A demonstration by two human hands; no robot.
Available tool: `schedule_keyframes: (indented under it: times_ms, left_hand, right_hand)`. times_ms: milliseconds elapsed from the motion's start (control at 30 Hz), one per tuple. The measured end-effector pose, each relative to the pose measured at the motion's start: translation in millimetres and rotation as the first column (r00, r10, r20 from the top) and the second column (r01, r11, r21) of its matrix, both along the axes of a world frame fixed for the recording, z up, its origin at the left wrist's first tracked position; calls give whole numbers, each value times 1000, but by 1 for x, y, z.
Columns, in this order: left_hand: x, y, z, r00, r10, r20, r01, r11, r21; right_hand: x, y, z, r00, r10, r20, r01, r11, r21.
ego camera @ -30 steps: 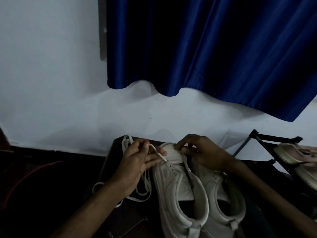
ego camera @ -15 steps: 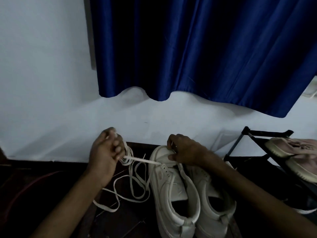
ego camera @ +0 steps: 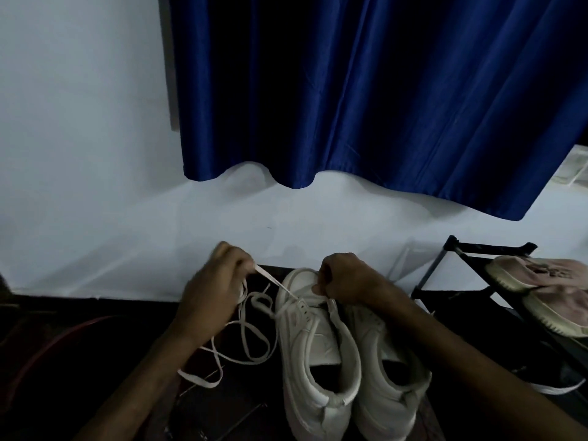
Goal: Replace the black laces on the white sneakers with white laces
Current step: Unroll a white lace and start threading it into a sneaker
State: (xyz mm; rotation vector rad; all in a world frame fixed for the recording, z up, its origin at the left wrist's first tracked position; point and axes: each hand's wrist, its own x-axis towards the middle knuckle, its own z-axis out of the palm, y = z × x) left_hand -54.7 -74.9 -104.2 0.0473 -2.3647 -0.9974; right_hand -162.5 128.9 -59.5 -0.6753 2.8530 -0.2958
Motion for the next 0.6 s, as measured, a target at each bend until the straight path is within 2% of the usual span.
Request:
schedule_keyframes:
  times_ms: [33,67,100,133,167,200,233,267,300,333,367,400,433,467,600]
  left_hand:
    - [1,-8,6,1000,6,-25,2,954,300]
    - [3,-16,13,999,4,-52,29,784,619]
    - [8,-23,20,997,12,-75,56,554,831]
    - [13,-27,27,994,1,-107,99,365,926]
    - [17,-28,31,992,-22,-126,127,261,957]
    - [19,-24,31,990,-63,-129,140,226,964]
    - [18,-18,30,986,-120,-113,140,246,959]
    - [16,-9,27,982,-174,-73,127,321,938]
    - [14,0,23,977,-215,-17,123,491,862]
    - [12,9,18,969,-245,40,147,697,702]
    - [9,16,11,958,-266,105,186,857,480]
    - [6,22,2,946,-274,172,225,940,257]
    - [5,28,-3,944,-238,229,227,971,74]
    - [4,32,-4,955,-188,228,202,979,-40]
    - [1,41,-2,986,-84,146,112,975,-193]
  right_hand:
    - [0,0,0,1000,-6,-5,6,1000,-1]
    - [0,1,0,1000,-12,-9,12,1000,-2]
    - [1,0,0,1000,-15,-11,15,1000,-3]
    - [1,0,-1,1000,-14,-18,14,1000,-2]
    - [2,-1,-1,1000,-10,-26,10,1000,-1]
    - [2,-1,-2,999,-3,-35,3,1000,-1]
    - [2,-2,-3,999,3,-41,-3,1000,-3]
    - [2,-2,-3,999,8,-43,-8,1000,-4]
    - [2,-2,-4,999,9,-42,-9,1000,-4]
    - [2,-2,-4,999,11,-43,-11,1000,3]
    - [2,-3,-4,999,12,-45,-11,1000,9]
    - [1,-3,-3,999,13,-47,-13,1000,12]
    - [1,-3,-4,999,14,-45,-13,1000,11]
    - [0,-2,-4,999,14,-41,-14,1000,7]
    - [-3,1,-4,1000,5,4,-5,1000,-25]
